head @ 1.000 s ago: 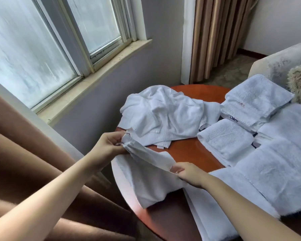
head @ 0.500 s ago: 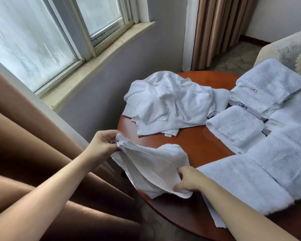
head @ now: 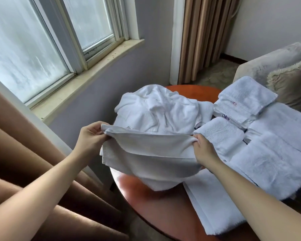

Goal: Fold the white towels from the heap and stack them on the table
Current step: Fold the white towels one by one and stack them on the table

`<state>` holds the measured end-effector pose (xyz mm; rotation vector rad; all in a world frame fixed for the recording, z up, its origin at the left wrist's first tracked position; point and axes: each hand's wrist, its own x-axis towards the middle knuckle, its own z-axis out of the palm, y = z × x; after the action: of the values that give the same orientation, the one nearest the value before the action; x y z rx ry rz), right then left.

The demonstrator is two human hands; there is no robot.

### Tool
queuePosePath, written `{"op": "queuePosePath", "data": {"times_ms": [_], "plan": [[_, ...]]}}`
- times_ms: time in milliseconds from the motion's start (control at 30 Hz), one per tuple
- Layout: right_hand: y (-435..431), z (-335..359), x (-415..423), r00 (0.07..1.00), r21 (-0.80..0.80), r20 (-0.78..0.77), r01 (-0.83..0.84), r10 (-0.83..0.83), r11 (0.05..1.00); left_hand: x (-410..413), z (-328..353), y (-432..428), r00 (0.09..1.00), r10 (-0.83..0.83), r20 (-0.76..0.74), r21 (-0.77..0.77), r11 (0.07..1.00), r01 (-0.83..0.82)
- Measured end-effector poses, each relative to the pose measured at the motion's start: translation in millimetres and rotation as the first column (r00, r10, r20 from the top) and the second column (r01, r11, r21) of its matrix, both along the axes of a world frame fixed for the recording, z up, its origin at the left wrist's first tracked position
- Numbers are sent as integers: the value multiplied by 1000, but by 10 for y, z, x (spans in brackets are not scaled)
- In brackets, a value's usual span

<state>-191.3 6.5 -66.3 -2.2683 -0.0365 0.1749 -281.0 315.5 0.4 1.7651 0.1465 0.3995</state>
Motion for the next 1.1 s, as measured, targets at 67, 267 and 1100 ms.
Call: {"op": "queuePosePath", "data": {"times_ms": [67,267,1100], "plan": [[-93,161,133,997,38,76,-17,14,999,67,40,-22,999,24,43,-17,1000,-24],[-317,503,439,936,-82,-159,-331,315,940,281,85,-111,992,66,106,4,998,-67],[-974,-602,236,918,-242,-242,-371,314,896,-511,-1542,-206,995,-21,-94,790,606,87]]}}
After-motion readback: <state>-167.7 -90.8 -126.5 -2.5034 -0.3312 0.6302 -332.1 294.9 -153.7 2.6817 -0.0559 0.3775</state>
